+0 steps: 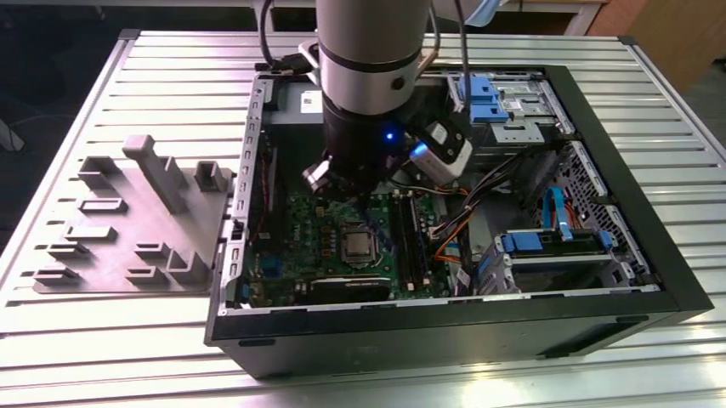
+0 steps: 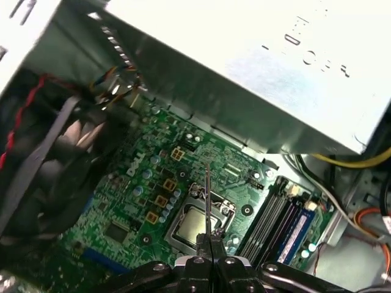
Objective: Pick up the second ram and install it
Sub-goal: 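Insert the second ram into the second slot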
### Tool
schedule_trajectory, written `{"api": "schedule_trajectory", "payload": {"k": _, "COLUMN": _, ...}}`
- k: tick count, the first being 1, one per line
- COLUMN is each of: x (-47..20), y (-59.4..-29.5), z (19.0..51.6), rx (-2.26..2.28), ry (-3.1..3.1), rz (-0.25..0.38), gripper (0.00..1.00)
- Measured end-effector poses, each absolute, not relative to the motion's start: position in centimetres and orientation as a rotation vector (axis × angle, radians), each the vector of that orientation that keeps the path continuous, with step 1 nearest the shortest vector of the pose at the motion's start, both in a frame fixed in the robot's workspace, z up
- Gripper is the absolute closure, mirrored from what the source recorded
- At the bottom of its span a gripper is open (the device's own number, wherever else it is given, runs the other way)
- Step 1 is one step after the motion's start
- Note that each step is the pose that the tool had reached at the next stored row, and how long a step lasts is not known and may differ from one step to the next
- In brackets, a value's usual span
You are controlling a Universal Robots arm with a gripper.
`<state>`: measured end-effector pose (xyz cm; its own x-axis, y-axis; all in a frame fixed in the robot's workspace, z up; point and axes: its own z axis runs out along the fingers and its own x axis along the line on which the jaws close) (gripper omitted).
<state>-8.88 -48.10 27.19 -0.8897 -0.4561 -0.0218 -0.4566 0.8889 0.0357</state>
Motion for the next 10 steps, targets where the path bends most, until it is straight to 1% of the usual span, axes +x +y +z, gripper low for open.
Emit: {"api": "schedule_trajectory", "payload": {"k": 10, "x": -8.88, "y": -48.11, "z": 26.56, "rx": -0.451, "ry": 3.092, "rz": 0.060, "gripper": 0.89}}
